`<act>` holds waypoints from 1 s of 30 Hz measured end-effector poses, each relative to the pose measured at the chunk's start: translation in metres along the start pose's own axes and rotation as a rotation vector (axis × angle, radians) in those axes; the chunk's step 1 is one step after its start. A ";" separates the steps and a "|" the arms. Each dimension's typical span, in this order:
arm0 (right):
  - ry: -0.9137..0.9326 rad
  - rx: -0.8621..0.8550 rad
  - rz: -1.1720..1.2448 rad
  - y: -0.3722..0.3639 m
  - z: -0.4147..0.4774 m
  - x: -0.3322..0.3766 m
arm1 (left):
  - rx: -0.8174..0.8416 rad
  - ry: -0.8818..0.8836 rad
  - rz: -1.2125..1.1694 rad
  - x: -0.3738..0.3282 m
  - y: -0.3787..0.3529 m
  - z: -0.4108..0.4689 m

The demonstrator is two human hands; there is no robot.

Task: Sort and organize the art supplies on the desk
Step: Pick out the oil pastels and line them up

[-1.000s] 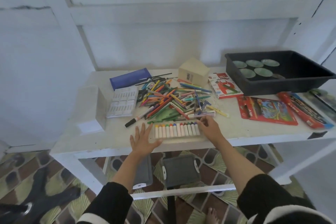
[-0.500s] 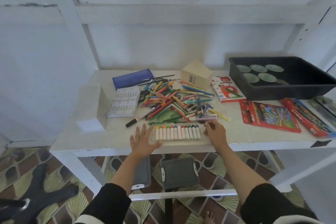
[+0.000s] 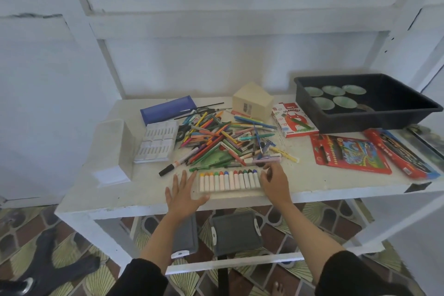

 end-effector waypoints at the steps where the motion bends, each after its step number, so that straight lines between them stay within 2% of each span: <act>1: -0.026 0.014 0.026 0.002 0.000 0.001 | -0.012 -0.003 0.012 -0.001 -0.001 -0.001; 9: -0.217 0.091 0.261 0.018 0.006 0.001 | -0.129 0.003 0.063 -0.006 -0.009 -0.005; 11: -0.288 0.093 0.347 0.023 0.006 0.003 | -0.206 -0.023 0.060 -0.010 -0.011 -0.007; 13: -0.341 0.142 0.458 0.034 0.005 0.005 | -0.333 -0.101 0.123 -0.018 -0.014 -0.010; 15: -0.319 0.219 0.522 0.057 0.005 0.002 | -0.446 -0.213 0.188 -0.033 -0.019 -0.006; 18: -0.283 0.261 0.480 0.107 0.010 -0.018 | -0.534 -0.442 0.268 -0.076 -0.031 0.017; 22: -0.334 0.126 0.368 0.186 0.034 -0.060 | -0.473 -0.713 0.215 -0.170 -0.060 0.066; 25: -0.333 -0.023 0.285 0.245 0.055 -0.090 | -0.369 -0.828 0.153 -0.246 -0.096 0.101; 27: -0.295 -0.136 0.189 0.280 0.068 -0.109 | -0.265 -0.845 0.199 -0.295 -0.116 0.119; 30: -0.281 -0.248 0.015 0.318 0.087 -0.138 | -0.081 -0.757 0.273 -0.350 -0.141 0.137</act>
Point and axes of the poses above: each hand's wrist, its own z-axis towards the middle knuckle, its own y-axis out of the back of the hand, x = y × z, the point moved 1 cm from there along z, towards the middle knuckle, and after that the axes turned 13 degrees about -y, right-handed, at the moved point
